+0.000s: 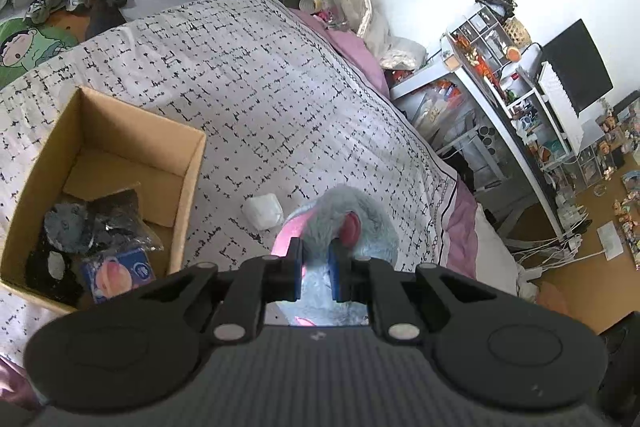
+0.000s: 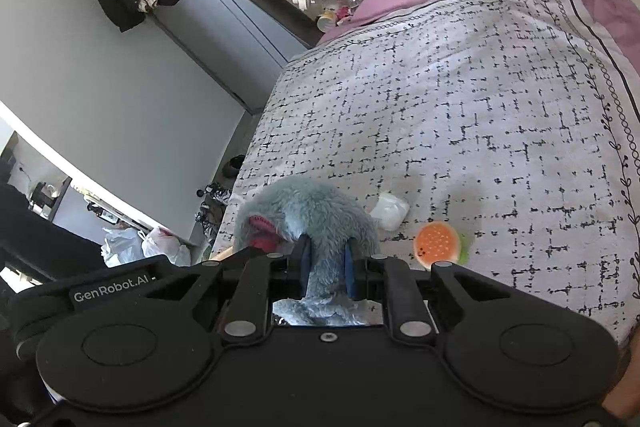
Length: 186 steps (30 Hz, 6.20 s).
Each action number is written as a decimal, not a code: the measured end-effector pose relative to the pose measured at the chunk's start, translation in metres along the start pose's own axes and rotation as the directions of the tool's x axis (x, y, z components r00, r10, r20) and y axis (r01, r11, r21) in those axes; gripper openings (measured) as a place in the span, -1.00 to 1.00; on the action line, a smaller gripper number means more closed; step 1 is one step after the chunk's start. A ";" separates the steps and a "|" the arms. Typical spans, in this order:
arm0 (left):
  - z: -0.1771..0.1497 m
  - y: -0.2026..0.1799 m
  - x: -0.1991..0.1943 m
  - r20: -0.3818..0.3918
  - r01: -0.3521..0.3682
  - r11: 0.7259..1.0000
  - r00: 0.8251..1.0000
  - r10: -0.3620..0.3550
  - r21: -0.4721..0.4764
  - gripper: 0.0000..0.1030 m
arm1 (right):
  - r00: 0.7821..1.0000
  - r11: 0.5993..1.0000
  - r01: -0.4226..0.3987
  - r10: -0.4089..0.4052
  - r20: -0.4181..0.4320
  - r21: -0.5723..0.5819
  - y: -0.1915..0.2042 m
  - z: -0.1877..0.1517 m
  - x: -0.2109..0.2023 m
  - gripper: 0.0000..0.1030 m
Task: Organize soft objects
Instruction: 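Lift grey plush with right tool and carry it over the box, then lower grey plush into the box and open right tool, then move right tool to burger toy while left tool approaches white cloth, then close right tool on burger toy while left tool grasps white cloth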
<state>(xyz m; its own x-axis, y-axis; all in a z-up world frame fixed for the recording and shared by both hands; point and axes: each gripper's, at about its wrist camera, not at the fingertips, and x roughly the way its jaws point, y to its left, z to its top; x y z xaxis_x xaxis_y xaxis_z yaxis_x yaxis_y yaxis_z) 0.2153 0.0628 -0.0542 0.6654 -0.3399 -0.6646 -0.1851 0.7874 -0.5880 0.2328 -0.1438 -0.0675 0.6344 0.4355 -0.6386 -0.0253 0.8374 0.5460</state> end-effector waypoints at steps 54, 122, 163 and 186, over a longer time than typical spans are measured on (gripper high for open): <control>0.087 0.171 0.012 -0.051 -0.217 0.972 0.976 0.213 -0.088 -0.79 | 0.970 0.999 0.024 -0.034 -0.241 -0.044 0.107 -0.054 0.169 -0.44; 0.009 -0.009 -0.003 0.006 -0.260 0.954 0.965 0.262 0.150 0.62 | 0.983 0.937 0.166 -0.181 -0.022 -0.308 -0.031 0.000 0.010 0.99; 0.025 -0.016 0.122 -0.082 -0.216 0.957 0.968 0.236 0.194 0.51 | 0.971 0.972 0.138 -0.171 -0.167 -0.190 -0.087 -0.001 0.100 0.51; 0.030 -0.012 0.187 -0.165 -0.247 0.949 0.946 0.280 0.195 0.46 | 0.958 0.968 0.160 -0.199 -0.205 -0.193 -0.100 0.004 0.132 -0.50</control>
<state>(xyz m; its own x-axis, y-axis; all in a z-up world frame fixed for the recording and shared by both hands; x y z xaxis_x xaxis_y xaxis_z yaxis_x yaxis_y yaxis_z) 0.3637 0.0052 -0.1568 0.4584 -0.1861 -0.8691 -0.1985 0.9317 -0.3042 0.3216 -0.1715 -0.2041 0.4547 0.3180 -0.8319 -0.0723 0.9442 0.3214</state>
